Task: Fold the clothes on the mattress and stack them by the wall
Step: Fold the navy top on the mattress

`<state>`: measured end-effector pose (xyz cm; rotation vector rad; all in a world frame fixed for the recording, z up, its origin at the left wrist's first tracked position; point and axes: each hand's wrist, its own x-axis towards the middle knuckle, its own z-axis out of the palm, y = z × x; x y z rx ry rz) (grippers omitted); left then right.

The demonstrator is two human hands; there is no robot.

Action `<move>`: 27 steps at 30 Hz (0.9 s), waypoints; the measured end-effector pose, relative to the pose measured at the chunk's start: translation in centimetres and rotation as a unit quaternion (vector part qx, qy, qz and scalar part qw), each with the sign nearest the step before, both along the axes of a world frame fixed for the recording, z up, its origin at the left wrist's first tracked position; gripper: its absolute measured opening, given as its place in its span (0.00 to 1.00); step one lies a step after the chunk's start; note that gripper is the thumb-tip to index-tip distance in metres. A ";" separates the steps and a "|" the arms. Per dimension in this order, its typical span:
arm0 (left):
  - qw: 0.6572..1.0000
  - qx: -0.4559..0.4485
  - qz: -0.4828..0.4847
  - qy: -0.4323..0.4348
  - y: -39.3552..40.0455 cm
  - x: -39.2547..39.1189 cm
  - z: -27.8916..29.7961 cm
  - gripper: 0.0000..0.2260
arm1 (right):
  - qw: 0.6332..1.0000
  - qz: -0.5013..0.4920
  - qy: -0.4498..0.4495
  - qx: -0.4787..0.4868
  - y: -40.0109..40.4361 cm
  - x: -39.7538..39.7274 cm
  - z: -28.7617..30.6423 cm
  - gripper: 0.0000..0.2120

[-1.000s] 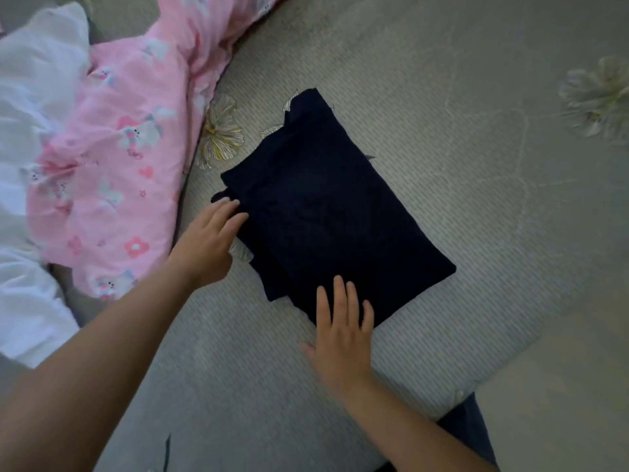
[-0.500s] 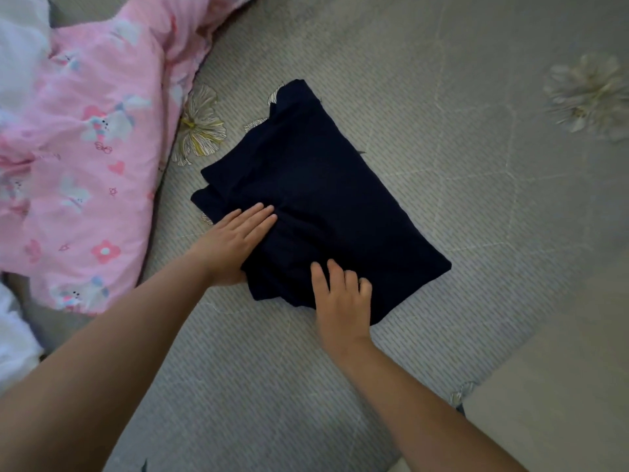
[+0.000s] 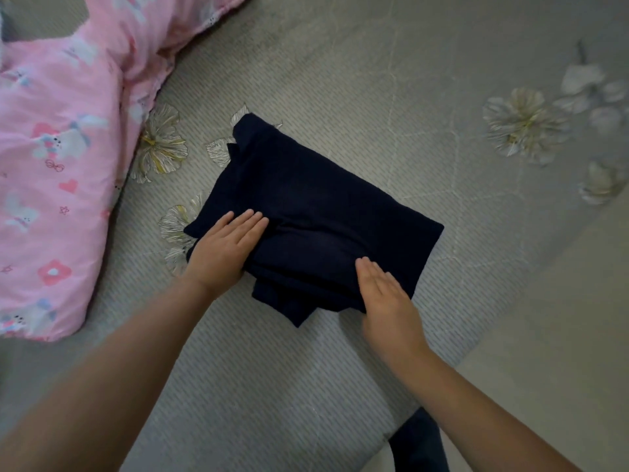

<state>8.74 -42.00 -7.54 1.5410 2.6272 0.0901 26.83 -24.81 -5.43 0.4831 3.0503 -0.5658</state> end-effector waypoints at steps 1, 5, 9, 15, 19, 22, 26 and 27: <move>1.000 -0.006 -0.010 0.012 0.5 0.2 0.8 0.18 | 1.000 -0.001 -0.003 0.001 1.0 0.0 0.4 0.25; 0.998 -0.029 -0.030 0.044 2.8 0.4 4.9 0.20 | 0.999 0.013 0.007 0.028 4.8 -0.3 3.4 0.26; 0.995 -0.067 -0.024 0.066 8.0 -0.2 10.7 0.21 | 0.999 0.004 0.015 0.048 9.5 -0.8 7.8 0.27; 0.977 -0.169 -0.074 0.104 19.8 0.9 19.4 0.27 | 0.995 -0.054 -0.045 0.071 19.8 2.1 15.3 0.29; 0.972 -0.158 -0.103 0.141 29.4 4.5 24.7 0.28 | 0.985 -0.114 -0.059 0.111 27.5 6.6 20.2 0.29; 0.971 -0.132 -0.121 0.162 36.8 8.2 28.0 0.28 | 0.976 -0.164 -0.070 0.128 33.4 11.0 23.8 0.28; 0.973 -0.059 -0.149 0.166 46.9 13.3 32.3 0.27 | 0.960 -0.219 -0.054 0.165 41.5 16.7 28.9 0.29; 0.972 -0.045 -0.157 0.167 49.4 14.5 33.4 0.27 | 0.956 -0.230 -0.052 0.176 43.6 18.0 30.3 0.29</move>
